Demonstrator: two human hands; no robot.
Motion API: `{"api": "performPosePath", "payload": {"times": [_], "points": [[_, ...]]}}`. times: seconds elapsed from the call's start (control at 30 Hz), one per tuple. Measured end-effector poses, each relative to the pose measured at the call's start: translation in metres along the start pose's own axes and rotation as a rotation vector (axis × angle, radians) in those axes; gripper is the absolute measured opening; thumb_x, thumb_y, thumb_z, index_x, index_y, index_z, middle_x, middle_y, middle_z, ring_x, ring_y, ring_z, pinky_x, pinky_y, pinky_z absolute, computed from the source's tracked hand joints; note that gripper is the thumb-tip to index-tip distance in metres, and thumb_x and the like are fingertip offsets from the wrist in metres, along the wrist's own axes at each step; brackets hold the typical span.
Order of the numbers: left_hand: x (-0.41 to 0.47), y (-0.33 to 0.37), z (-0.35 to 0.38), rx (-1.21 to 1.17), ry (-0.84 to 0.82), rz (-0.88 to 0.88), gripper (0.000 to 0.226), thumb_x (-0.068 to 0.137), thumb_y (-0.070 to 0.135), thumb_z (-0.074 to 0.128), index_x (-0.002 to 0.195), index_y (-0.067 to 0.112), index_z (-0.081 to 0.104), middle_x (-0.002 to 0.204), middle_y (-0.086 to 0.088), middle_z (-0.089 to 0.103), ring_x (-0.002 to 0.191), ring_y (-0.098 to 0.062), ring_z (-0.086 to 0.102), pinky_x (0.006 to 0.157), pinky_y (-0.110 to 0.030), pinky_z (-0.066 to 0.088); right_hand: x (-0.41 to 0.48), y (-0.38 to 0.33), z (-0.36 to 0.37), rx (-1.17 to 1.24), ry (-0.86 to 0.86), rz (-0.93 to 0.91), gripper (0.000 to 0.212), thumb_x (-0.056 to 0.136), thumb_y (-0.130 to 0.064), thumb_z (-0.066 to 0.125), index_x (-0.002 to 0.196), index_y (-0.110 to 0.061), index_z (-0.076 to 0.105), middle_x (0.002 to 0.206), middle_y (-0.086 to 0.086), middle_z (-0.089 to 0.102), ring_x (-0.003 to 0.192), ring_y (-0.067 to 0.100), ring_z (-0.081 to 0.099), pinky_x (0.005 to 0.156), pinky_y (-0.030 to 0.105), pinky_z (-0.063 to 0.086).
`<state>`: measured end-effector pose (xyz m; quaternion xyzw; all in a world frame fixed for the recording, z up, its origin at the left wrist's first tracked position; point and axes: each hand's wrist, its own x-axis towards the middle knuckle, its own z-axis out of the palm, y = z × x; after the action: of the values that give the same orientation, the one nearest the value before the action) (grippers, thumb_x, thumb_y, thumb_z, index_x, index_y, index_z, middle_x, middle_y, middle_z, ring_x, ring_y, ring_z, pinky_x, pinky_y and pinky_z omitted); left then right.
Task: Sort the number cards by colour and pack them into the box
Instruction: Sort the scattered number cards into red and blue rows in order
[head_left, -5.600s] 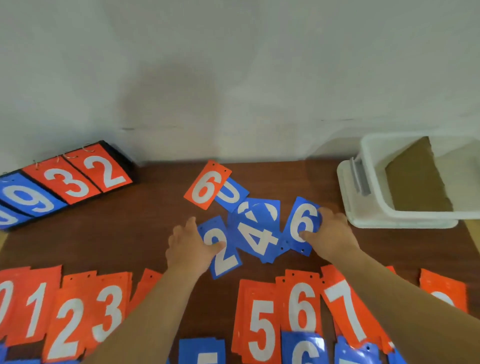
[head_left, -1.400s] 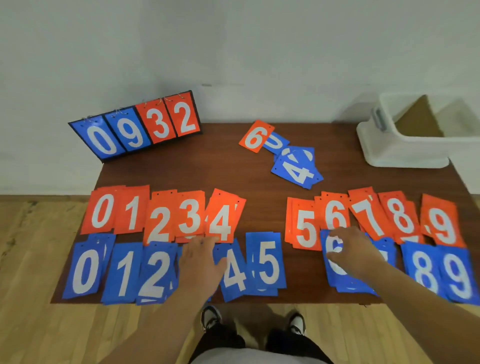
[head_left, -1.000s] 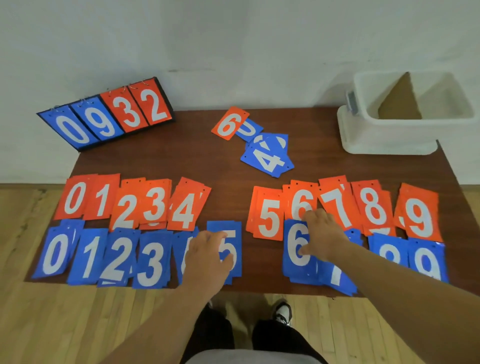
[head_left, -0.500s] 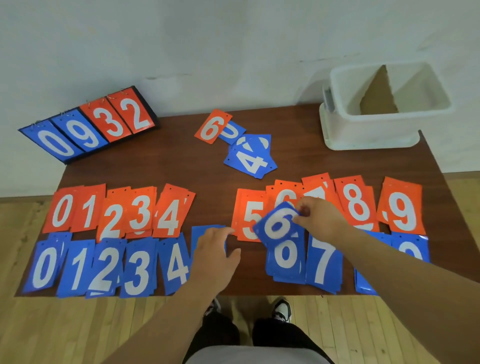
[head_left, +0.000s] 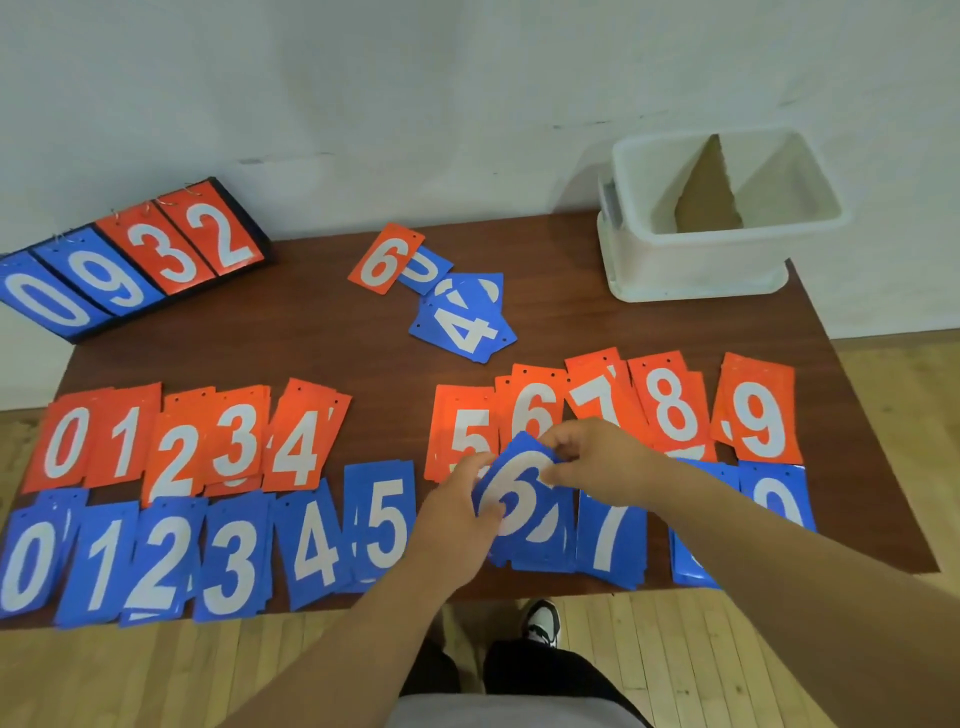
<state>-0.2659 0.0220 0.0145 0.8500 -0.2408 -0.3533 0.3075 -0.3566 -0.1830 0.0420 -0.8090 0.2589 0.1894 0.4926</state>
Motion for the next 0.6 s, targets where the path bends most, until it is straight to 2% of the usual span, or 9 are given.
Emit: {"api": "performPosePath", "payload": {"times": [0.1,0.2,0.27,0.33,0.4,0.47,0.6], "points": [[-0.002,-0.014,-0.012,-0.037,0.091,-0.088,0.049,0.101,0.025,0.059,0.145,0.035,0.040,0.141,0.007,0.055,0.121,-0.011,0.057,0.071,-0.009,0.054,0.018,0.010,0.011,-0.185,0.141,0.030,0.051,0.086,-0.040,0.075,0.132,-0.027,0.057,0.130,-0.004,0.057,0.115,0.015,0.057,0.094,0.033,0.055],[-0.014,-0.031,-0.028,-0.026,0.155,-0.208,0.054,0.102,0.018,0.055,0.150,0.034,0.036,0.148,0.006,0.047,0.125,-0.011,0.052,0.062,-0.007,0.042,0.035,0.025,0.026,-0.517,0.182,0.081,0.079,0.073,-0.054,0.080,0.139,-0.025,0.047,0.137,0.002,0.044,0.124,0.023,0.045,0.099,0.039,0.049],[-0.021,-0.044,-0.036,-0.023,0.191,-0.256,0.056,0.101,0.018,0.055,0.149,0.038,0.035,0.150,0.002,0.046,0.121,-0.014,0.054,0.065,-0.015,0.044,0.045,0.032,0.038,-0.669,0.208,0.073,0.075,0.069,-0.058,0.080,0.129,-0.023,0.050,0.129,0.003,0.046,0.117,0.023,0.045,0.095,0.038,0.050],[-0.027,-0.053,-0.040,-0.033,0.213,-0.293,0.057,0.101,0.018,0.057,0.148,0.040,0.035,0.149,0.001,0.047,0.116,-0.017,0.059,0.060,-0.016,0.046,0.052,0.033,0.043,-0.699,0.229,0.076,0.069,0.068,-0.059,0.081,0.119,-0.023,0.052,0.120,0.002,0.048,0.109,0.022,0.048,0.092,0.038,0.051],[-0.030,-0.058,-0.040,-0.056,0.223,-0.319,0.057,0.100,0.017,0.058,0.149,0.039,0.036,0.149,0.002,0.047,0.113,-0.007,0.055,0.053,-0.012,0.047,0.056,0.032,0.043,-0.671,0.226,0.083,0.066,0.067,-0.057,0.083,0.115,-0.024,0.053,0.113,-0.001,0.052,0.103,0.020,0.052,0.089,0.037,0.054],[-0.032,-0.061,-0.040,-0.063,0.231,-0.315,0.058,0.100,0.017,0.058,0.149,0.039,0.036,0.150,0.003,0.047,0.111,-0.001,0.048,0.055,-0.010,0.048,0.057,0.030,0.043,-0.632,0.223,0.085,0.063,0.066,-0.054,0.085,0.111,-0.024,0.053,0.104,-0.004,0.055,0.093,0.016,0.057,0.082,0.035,0.056],[-0.033,-0.063,-0.040,-0.087,0.246,-0.312,0.058,0.100,0.018,0.059,0.150,0.037,0.036,0.150,0.004,0.047,0.129,-0.013,0.051,0.058,-0.008,0.048,0.055,0.027,0.041,-0.563,0.212,0.072,0.047,0.080,-0.042,0.080,0.116,-0.023,0.055,0.098,-0.005,0.064,0.085,0.015,0.062,0.075,0.032,0.058]]}}
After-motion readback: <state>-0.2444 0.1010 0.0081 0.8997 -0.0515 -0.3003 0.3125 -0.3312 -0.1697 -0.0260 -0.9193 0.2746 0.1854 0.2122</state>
